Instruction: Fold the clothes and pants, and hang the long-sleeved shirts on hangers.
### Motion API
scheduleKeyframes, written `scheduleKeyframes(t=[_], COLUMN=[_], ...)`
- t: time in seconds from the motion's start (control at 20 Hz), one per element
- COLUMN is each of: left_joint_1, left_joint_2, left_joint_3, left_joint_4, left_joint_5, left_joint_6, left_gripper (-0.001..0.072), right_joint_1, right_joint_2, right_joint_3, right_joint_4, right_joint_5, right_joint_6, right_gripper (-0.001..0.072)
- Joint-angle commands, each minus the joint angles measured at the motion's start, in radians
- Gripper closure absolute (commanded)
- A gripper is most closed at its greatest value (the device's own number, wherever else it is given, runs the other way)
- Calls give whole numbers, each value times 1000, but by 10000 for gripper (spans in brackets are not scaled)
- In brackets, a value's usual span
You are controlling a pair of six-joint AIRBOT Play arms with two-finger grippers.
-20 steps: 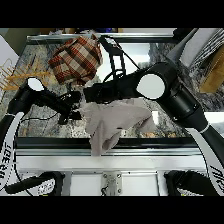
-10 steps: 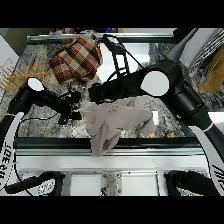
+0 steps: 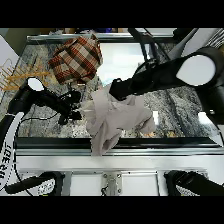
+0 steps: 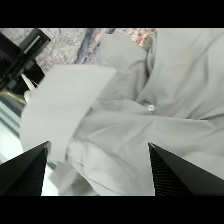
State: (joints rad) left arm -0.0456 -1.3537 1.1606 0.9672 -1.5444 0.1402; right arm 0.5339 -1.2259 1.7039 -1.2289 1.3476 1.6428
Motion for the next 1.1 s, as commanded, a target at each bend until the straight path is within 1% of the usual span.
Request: scheduleKeyframes(t=[0.0, 0.15, 0.2, 0.25, 0.35, 0.45, 0.5, 0.55, 0.6, 0.65, 0.7, 0.85, 0.9, 0.95, 1.0, 1.05], left_joint_1=[0, 0, 0, 0, 0, 0, 0, 0, 0, 0, 0, 0, 0, 0, 0, 0], left_joint_2=[0, 0, 0, 0, 0, 0, 0, 0, 0, 0, 0, 0, 0, 0, 0, 0], left_joint_3=[0, 0, 0, 0, 0, 0, 0, 0, 0, 0, 0, 0, 0, 0, 0, 0], left_joint_4=[1, 1, 1, 1, 1, 1, 0, 1, 0, 0, 0, 0, 0, 0, 0, 0], left_joint_5=[0, 0, 0, 0, 0, 0, 0, 0, 0, 0, 0, 1, 0, 0, 0, 0], left_joint_6=[1, 1, 1, 1, 1, 1, 1, 1, 1, 1, 1, 1, 1, 1, 1, 1], left_gripper=[693, 693, 693, 693, 693, 693, 693, 693, 693, 693, 693, 693, 693, 693, 694, 694], right_joint_1=[-111, -328, -407, -484, -585, -640, -655, -657, -657, -660, -676, -792, -832, -864, -874, -871], right_joint_2=[75, 170, 203, 236, 276, 285, 285, 285, 286, 286, 285, 270, 265, 259, 254, 250], right_joint_3=[-30, -139, -186, -232, -286, -291, -291, -292, -302, -322, -355, -522, -581, -637, -679, -710], right_joint_4=[110, 385, 451, 487, 492, 493, 511, 516, 525, 563, 610, 793, 848, 891, 905, 900], right_joint_5=[81, 144, 166, 185, 189, 188, 182, 180, 203, 243, 279, 322, 322, 322, 320, 312], right_joint_6=[-242, -425, -488, -523, -521, -520, -497, -582, -770, -936, -1043, -1160, -1226, -1320, -1420, -1487], right_gripper=[28, 33, 33, 33, 33, 33, 33, 33, 33, 33, 33, 33, 33, 33, 33, 33])
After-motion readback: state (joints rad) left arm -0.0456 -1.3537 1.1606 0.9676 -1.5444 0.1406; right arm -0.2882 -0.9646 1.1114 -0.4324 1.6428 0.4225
